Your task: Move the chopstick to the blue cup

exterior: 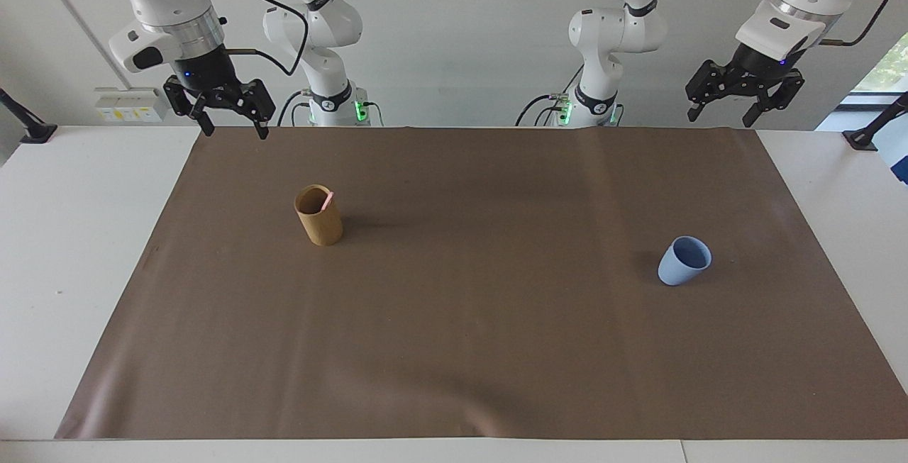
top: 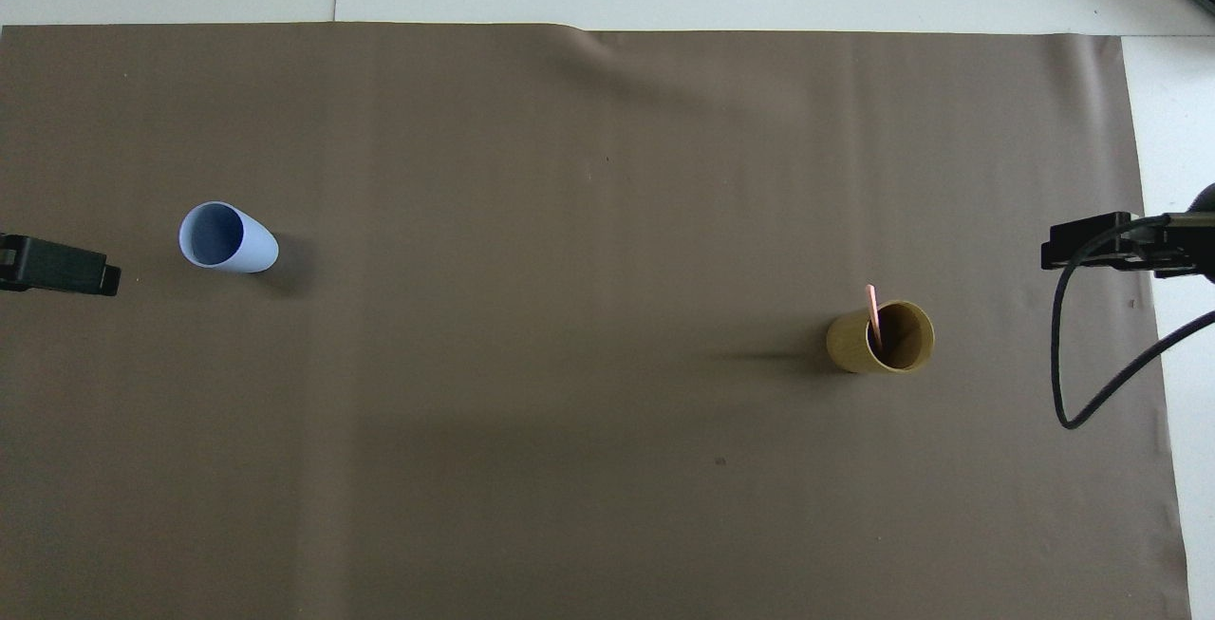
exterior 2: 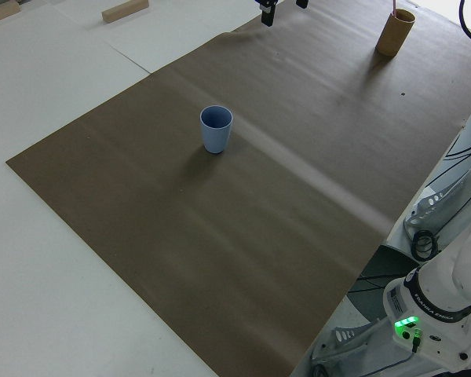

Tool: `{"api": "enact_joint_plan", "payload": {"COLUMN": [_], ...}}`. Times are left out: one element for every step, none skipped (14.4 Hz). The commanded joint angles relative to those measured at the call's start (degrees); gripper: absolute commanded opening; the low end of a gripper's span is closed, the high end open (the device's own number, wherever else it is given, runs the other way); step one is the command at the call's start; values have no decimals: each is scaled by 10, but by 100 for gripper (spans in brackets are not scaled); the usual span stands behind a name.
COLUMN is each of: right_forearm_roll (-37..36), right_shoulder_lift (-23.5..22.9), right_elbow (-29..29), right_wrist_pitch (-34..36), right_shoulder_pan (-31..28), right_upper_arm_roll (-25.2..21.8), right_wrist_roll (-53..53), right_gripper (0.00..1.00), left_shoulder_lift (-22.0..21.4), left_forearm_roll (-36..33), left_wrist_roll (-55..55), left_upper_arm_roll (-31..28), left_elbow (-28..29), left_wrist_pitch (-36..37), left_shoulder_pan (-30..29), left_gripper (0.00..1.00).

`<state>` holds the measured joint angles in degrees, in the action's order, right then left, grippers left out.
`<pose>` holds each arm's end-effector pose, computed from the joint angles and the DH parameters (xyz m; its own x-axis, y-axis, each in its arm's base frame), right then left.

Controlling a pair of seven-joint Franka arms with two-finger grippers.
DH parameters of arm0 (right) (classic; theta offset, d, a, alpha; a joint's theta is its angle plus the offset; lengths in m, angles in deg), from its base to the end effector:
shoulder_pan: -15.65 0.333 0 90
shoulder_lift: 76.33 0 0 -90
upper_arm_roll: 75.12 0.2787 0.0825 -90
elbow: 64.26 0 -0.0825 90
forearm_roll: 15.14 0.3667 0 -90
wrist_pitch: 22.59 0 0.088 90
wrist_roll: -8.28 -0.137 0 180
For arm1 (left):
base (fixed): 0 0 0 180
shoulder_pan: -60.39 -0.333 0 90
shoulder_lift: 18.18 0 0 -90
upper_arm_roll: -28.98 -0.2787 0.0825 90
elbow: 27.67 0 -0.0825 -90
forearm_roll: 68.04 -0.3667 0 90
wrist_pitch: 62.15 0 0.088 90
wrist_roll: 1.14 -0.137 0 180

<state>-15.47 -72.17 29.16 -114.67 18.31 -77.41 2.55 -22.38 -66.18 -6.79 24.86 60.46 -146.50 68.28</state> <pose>0.5223 0.0020 0.5716 0.9944 -0.0932 0.0492 -0.0933 -0.9956 -0.0021 0.5055 -0.0367 0.6015 0.9859 -0.1669 0.0109 -0.1672 -0.9852 0.0366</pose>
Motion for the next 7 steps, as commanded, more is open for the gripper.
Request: {"api": "enact_joint_plan", "payload": {"right_forearm_roll": [14, 14, 14, 13, 13, 13, 13], "right_shoulder_lift": [3, 3, 3, 4, 5, 5, 7], "right_elbow": [11, 11, 11, 11, 11, 8, 6], "right_wrist_pitch": [-13, -11, -9, -3, 1, 12, 23], "right_shoulder_pan": [-4, -4, -4, -4, -4, -4, -4], "right_upper_arm_roll": [2, 2, 3, 3, 3, 3, 3], "right_wrist_roll": [9, 10, 11, 11, 11, 9, 10], "right_gripper": [100, 100, 100, 100, 100, 100, 100], "left_shoulder_lift": [3, 3, 3, 3, 3, 3, 3], "left_forearm_roll": [0, 0, 0, 0, 0, 0, 0], "left_wrist_roll": [6, 6, 6, 6, 6, 6, 6], "left_upper_arm_roll": [-10, -10, -10, -10, -11, -10, -10], "left_elbow": [-13, -13, -13, -13, -13, -13, -13], "left_wrist_pitch": [15, 15, 15, 15, 15, 15, 15], "left_shoulder_pan": [12, 12, 12, 12, 12, 12, 12], "left_gripper": [100, 100, 100, 100, 100, 100, 100]}}
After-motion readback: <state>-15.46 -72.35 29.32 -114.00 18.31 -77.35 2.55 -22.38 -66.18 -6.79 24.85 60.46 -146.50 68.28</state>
